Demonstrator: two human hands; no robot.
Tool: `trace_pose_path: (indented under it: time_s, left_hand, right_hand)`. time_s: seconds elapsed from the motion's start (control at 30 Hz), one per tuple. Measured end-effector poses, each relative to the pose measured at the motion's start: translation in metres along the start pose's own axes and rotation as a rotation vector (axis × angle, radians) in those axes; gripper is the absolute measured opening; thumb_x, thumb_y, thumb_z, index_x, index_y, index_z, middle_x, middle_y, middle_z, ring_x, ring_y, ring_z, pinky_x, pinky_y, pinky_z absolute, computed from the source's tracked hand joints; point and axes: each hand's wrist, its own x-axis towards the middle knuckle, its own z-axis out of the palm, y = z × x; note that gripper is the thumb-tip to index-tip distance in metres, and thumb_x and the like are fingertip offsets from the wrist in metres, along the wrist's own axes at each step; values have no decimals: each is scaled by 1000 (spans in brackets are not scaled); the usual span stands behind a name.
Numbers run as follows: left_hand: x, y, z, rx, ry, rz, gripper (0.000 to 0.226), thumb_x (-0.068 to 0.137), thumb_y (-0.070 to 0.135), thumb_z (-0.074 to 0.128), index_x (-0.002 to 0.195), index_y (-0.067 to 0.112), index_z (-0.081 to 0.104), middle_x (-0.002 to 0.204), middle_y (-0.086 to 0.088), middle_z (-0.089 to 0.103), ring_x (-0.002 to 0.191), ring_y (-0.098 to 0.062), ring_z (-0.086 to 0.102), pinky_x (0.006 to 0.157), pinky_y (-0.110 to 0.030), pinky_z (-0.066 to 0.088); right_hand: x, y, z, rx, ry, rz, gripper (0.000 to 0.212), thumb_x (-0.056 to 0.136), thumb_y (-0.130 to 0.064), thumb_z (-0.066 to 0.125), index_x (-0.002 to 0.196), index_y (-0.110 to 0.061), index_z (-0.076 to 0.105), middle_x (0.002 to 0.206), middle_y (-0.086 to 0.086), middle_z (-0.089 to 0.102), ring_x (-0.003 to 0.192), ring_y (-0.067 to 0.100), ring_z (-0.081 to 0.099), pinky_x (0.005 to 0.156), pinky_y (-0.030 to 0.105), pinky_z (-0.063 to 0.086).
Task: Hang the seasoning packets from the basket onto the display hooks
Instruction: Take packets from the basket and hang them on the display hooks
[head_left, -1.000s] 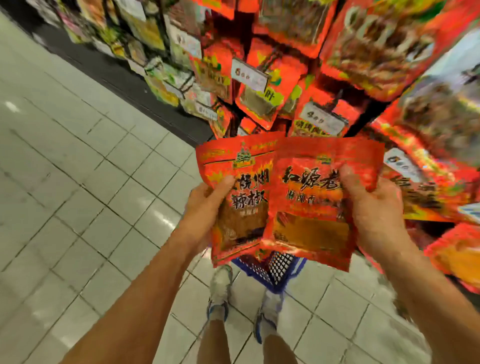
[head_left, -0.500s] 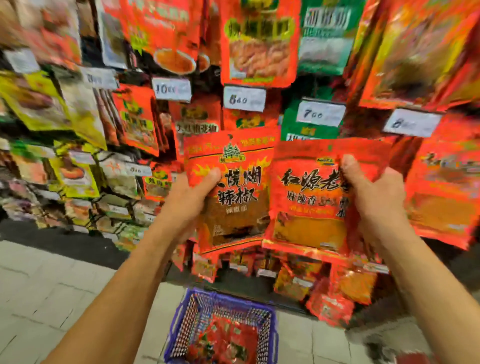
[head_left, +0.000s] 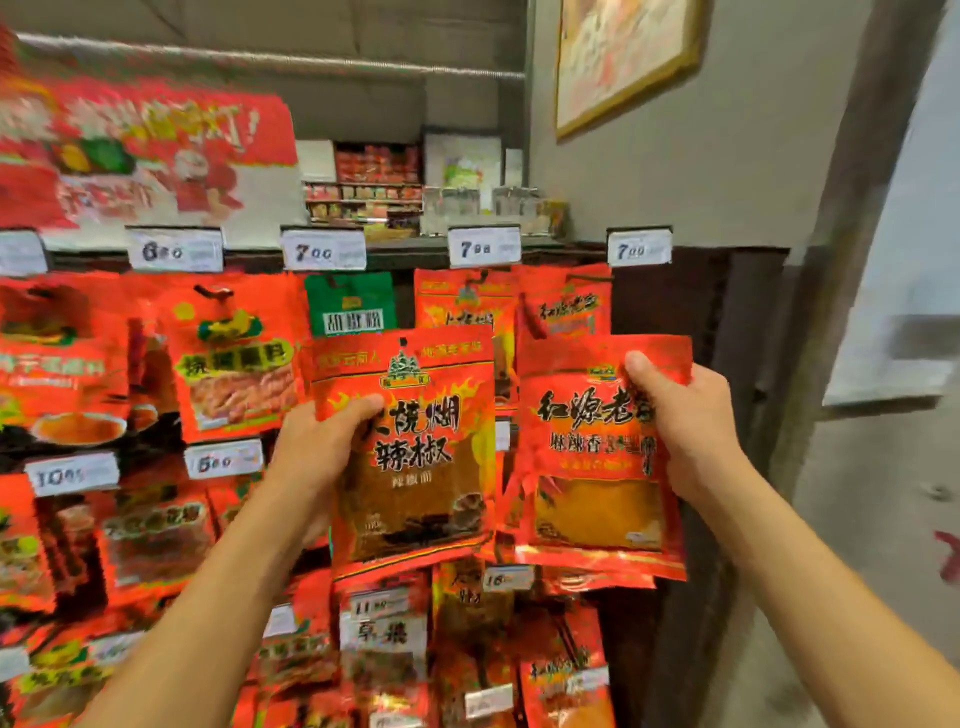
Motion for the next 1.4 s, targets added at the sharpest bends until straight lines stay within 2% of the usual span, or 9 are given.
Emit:
trace_pose_path:
  time_s: [0.07, 0.13, 0.27, 0.37, 0.5, 0.7, 0.87, 1.2, 1.4]
  left_hand:
    - [5, -1, 22, -10, -8, 27, 17, 91, 13, 68, 75, 15, 73, 71, -6, 71, 62, -22, 67, 62, -35, 56]
    - [10, -4, 43, -22, -33, 45, 14, 92, 12, 67, 78, 14, 71, 62, 0, 70, 48, -15, 64, 44, -25, 51]
    - [22, -8, 76, 6, -35, 35, 8, 93, 15, 66, 86, 14, 68, 54, 3, 66, 40, -12, 60, 36, -22, 44]
    - [36, -6, 93, 10, -16, 14, 6, 92, 17, 68, 93, 11, 71, 69, -7, 74, 53, -20, 69, 44, -27, 52]
    - [50, -10, 111, 45, -20, 11, 10, 90, 21, 71, 95, 12, 73, 85, -14, 78, 68, -27, 74, 60, -37, 58]
    - [58, -13, 130, 75, -30, 20, 13, 92, 23, 69, 101, 14, 71, 83, -9, 79, 67, -23, 76, 52, -31, 57]
    - [60, -17, 132, 104, -19, 40, 15, 93, 24, 68, 103, 13, 71, 86, -10, 79, 71, -24, 76, 60, -34, 57]
    - [66, -22, 135, 113, 16, 48, 19, 93, 24, 69, 106, 11, 70, 82, -6, 78, 69, -21, 75, 58, -32, 56]
    - [66, -25, 133, 110, 23, 59, 17, 93, 24, 69, 105, 13, 70, 82, -6, 78, 70, -21, 75, 60, -33, 56]
  right_hand:
    - [22, -1, -12, 23, 13, 8, 17, 85, -37, 80, 82, -20, 76, 81, 3, 79, 71, 20, 77, 52, 31, 59]
    - [43, 2, -18, 2, 3, 6, 23, 85, -42, 79, 86, -19, 75, 79, 1, 79, 69, 18, 77, 50, 28, 57]
    - [91, 9, -20, -36, 5, 8, 23, 86, -42, 77, 84, -19, 76, 77, -1, 78, 70, 17, 77, 62, 37, 62]
    - [127, 10, -16, -47, 43, 14, 24, 86, -42, 76, 78, -19, 76, 77, 0, 78, 74, 20, 77, 79, 50, 62]
    - [161, 12, -11, -11, 69, 36, 21, 80, -43, 76, 71, -24, 77, 75, 0, 78, 76, 24, 77, 81, 55, 61]
    - [178, 22, -8, -5, 93, 54, 24, 80, -43, 76, 72, -20, 77, 73, 0, 77, 76, 23, 76, 81, 54, 61]
    - [188, 21, -3, -51, 86, -9, 29, 85, -45, 76, 72, -20, 76, 68, -8, 75, 72, 17, 75, 77, 48, 62]
    - [189, 28, 4, -63, 99, -86, 28, 90, -42, 74, 71, -21, 73, 66, -17, 72, 63, 4, 72, 64, 33, 58]
    - [188, 32, 11, -74, 148, -120, 31, 90, -40, 74, 68, -19, 71, 66, -6, 73, 68, 12, 72, 63, 32, 56]
